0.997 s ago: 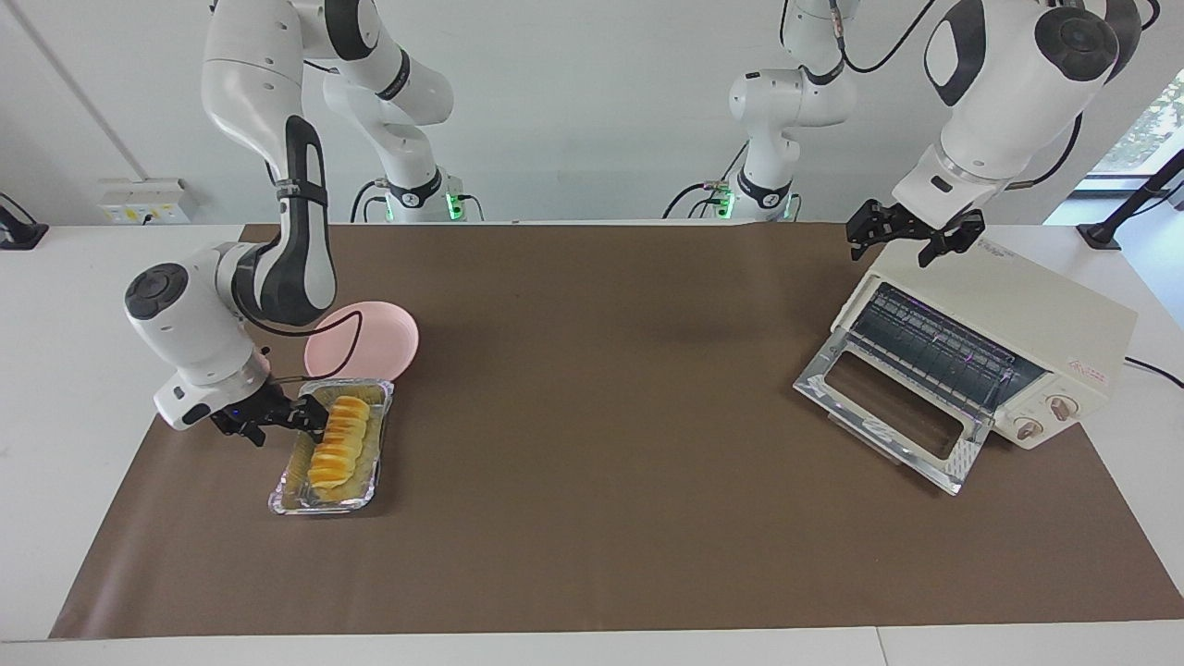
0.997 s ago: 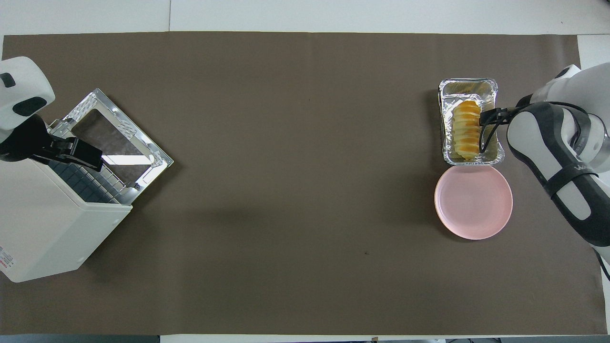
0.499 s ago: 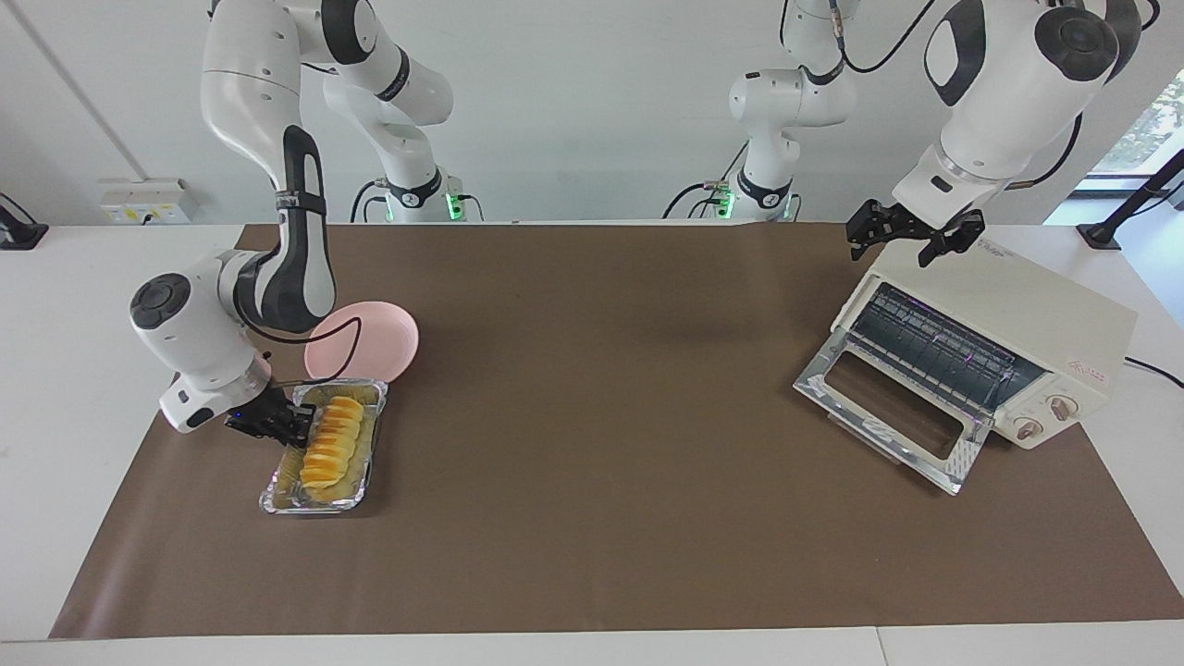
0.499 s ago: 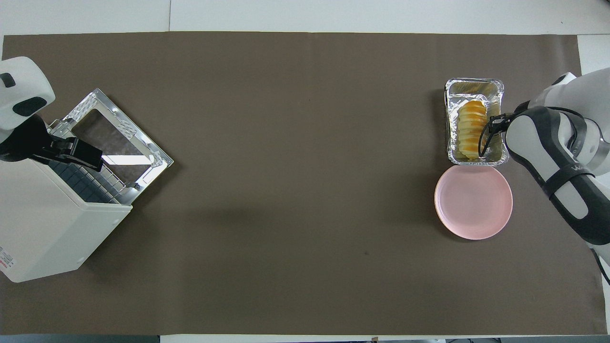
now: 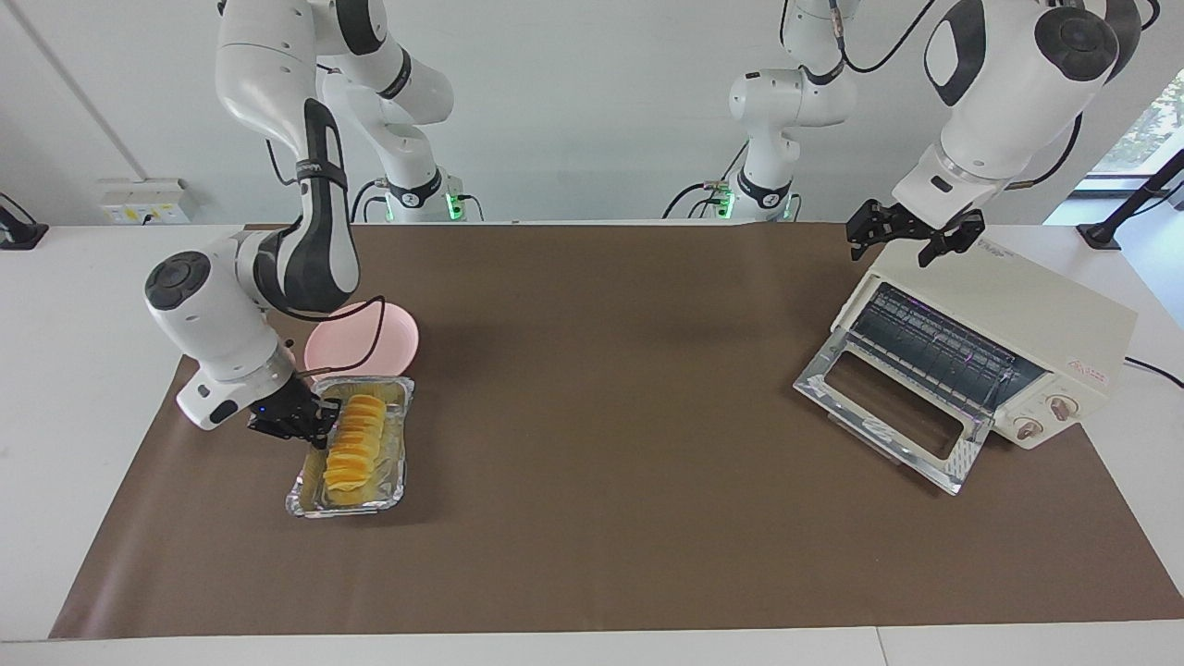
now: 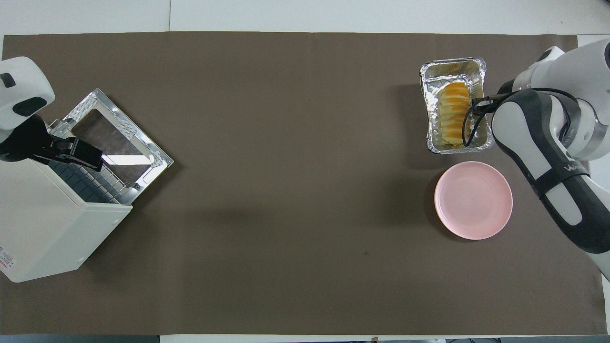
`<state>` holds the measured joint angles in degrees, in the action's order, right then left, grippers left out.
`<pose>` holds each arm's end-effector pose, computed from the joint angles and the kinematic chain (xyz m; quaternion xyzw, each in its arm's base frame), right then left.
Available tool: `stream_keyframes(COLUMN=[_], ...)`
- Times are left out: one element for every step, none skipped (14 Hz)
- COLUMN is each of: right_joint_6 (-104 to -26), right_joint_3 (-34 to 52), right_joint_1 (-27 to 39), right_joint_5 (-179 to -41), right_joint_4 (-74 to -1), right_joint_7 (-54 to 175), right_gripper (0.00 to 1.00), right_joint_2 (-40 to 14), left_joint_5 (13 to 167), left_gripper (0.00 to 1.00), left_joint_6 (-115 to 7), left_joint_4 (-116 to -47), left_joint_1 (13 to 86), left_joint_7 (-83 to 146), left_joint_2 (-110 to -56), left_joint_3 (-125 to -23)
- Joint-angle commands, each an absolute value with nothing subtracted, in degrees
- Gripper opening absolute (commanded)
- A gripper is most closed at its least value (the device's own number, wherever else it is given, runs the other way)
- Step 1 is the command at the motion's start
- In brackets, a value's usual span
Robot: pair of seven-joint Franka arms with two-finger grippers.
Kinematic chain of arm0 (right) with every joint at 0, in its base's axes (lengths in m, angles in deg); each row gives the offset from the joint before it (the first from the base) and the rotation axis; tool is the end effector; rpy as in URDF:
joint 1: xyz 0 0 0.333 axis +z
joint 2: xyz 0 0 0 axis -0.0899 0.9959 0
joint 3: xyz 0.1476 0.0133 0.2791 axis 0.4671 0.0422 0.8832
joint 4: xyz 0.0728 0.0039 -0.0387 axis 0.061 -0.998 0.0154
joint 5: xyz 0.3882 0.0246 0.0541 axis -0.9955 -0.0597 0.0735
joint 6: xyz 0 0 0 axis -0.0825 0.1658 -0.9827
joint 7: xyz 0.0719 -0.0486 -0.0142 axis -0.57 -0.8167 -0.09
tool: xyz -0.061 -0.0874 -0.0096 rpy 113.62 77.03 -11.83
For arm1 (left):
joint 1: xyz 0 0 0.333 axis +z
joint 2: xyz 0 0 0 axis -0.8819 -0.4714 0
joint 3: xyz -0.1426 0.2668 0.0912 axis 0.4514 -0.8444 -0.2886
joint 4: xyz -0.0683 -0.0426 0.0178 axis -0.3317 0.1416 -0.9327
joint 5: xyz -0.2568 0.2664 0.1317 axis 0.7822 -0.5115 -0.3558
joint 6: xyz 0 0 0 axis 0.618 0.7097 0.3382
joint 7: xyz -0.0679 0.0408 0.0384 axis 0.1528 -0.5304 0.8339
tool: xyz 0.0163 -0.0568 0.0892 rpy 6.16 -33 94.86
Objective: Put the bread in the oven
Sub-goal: 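Slide the foil tray toward the table center with the right gripper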
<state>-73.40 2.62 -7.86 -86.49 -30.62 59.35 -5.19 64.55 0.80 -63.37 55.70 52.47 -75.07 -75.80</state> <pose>0.6717 -0.0195 0.3775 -0.9966 -0.0300 -0.0589 0.0496 0.5461 -0.0689 0.5917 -0.9910 0.1095 0.0770 0.0064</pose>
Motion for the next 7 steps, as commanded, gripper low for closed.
stream_keyframes(right_joint_6=[-70.7,-70.3,-69.9,-70.1,-70.7,-71.4,-72.4], right_joint_3=[3.5,3.4,3.5,3.5,3.5,3.5,3.5], right_joint_1=[-4.0,-1.6,0.5,3.1,5.5,7.9,10.0], right_joint_5=[-88.0,-88.1,-88.1,-88.1,-88.1,-88.2,-88.2], right_joint_4=[-26.6,-25.7,-25.4,-24.5,-24.3,-24.3,-24.3], right_joint_7=[64.3,67.1,71.7,76.8,80.5,83.4,86.4], right_gripper=[0.0,0.0,0.0,0.0,0.0,0.0,0.0], right_joint_2=[-4.8,-4.6,-4.7,-4.6,-4.3,-4.2,-3.7], left_joint_5=[64.2,64.2,64.2,64.2,64.2,64.2,64.2], left_gripper=[1.0,1.0,1.0,1.0,1.0,1.0,1.0], left_joint_6=[-0.1,-0.1,-0.1,-0.1,-0.1,-0.1,-0.1], left_joint_4=[-64.3,-64.3,-64.3,-64.3,-64.3,-64.3,-64.3], left_joint_1=[56.5,56.5,56.5,56.5,56.5,56.5,56.5], left_joint_7=[52.7,52.7,52.7,52.7,52.7,52.7,52.7], left_joint_2=[-74.0,-74.0,-74.0,-74.0,-74.0,-74.0,-74.0], left_joint_3=[-75.4,-75.4,-75.4,-75.4,-75.4,-75.4,-75.4])
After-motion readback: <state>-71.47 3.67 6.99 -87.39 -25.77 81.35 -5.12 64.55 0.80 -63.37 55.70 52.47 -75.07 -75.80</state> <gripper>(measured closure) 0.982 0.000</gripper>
